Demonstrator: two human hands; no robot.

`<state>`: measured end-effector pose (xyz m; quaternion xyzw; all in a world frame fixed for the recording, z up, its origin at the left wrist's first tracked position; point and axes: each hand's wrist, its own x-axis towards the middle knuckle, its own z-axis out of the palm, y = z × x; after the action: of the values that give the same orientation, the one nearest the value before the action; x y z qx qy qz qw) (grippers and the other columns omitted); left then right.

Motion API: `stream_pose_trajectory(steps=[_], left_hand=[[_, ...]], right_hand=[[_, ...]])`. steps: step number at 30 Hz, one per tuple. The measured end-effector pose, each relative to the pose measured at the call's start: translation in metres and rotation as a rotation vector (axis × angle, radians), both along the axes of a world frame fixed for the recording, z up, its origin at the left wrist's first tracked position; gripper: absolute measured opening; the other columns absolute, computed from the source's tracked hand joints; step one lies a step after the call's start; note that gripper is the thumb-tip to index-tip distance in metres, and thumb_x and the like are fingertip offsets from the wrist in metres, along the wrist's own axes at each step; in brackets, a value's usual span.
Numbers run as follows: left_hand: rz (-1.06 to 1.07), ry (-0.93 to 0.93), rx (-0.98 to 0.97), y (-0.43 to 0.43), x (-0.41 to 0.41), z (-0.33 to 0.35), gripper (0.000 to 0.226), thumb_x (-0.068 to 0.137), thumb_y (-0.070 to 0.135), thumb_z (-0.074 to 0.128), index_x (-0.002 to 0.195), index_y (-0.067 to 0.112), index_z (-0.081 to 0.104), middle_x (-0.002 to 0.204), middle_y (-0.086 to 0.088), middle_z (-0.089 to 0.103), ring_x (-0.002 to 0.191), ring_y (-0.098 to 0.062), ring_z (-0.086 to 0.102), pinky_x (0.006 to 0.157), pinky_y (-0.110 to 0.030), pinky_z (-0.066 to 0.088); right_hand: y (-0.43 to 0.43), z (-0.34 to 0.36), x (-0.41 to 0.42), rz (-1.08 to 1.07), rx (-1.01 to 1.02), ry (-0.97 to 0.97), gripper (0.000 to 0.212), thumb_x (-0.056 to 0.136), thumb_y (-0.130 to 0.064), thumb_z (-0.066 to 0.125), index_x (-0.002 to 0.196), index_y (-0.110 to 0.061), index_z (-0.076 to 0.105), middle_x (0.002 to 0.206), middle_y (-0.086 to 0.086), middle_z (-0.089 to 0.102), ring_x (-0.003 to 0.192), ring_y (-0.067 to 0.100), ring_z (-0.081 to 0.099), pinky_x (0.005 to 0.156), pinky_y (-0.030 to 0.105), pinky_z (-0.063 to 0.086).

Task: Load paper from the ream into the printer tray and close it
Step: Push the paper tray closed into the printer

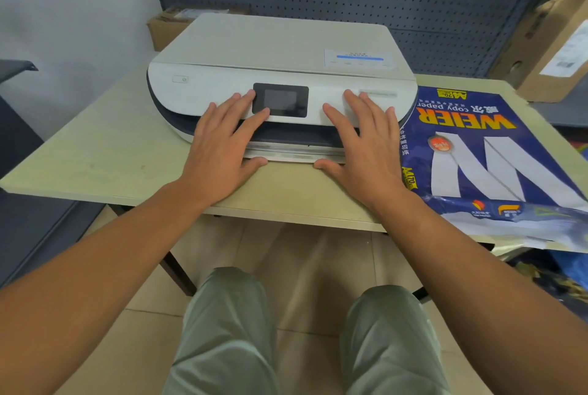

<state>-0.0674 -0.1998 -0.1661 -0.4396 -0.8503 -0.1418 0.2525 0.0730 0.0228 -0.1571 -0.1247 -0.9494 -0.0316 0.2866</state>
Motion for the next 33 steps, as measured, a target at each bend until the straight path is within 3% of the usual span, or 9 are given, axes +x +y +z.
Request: stream_pose_trajectory(steps=[11,18,33], left_hand=[[0.02,0.025,0.037,0.0006,0.0021,0.0014,0.072,0.087,0.048,0.069,0.15,0.025,0.042,0.164,-0.005,0.029,0.149,-0.029,0.029,0.121,-0.052,0.019],[0.026,0.063,0.063,0.0012,0.0004,-0.0004,0.059,0.092,0.044,0.066,0.145,0.023,0.05,0.162,-0.004,0.037,0.145,-0.029,0.037,0.117,-0.052,0.03],[0.031,0.088,0.056,0.0006,-0.0049,-0.0029,0.049,0.098,0.033,0.062,0.145,0.025,0.051,0.162,-0.003,0.037,0.145,-0.029,0.037,0.115,-0.051,0.034]], right_hand=[[-0.0005,-0.0035,-0.002,-0.003,-0.003,0.057,0.085,0.078,-0.064,0.068,0.15,-0.031,0.038,0.164,0.004,0.032,0.153,0.028,0.025,0.123,0.058,0.019],[-0.0005,-0.0043,-0.0027,0.007,-0.02,0.109,0.07,0.083,-0.058,0.063,0.144,-0.027,0.047,0.162,0.004,0.036,0.152,0.027,0.029,0.122,0.057,0.021],[-0.0001,-0.0069,-0.0044,0.003,0.005,0.131,0.057,0.087,-0.049,0.066,0.137,-0.024,0.053,0.161,0.005,0.038,0.151,0.028,0.031,0.122,0.058,0.023]])
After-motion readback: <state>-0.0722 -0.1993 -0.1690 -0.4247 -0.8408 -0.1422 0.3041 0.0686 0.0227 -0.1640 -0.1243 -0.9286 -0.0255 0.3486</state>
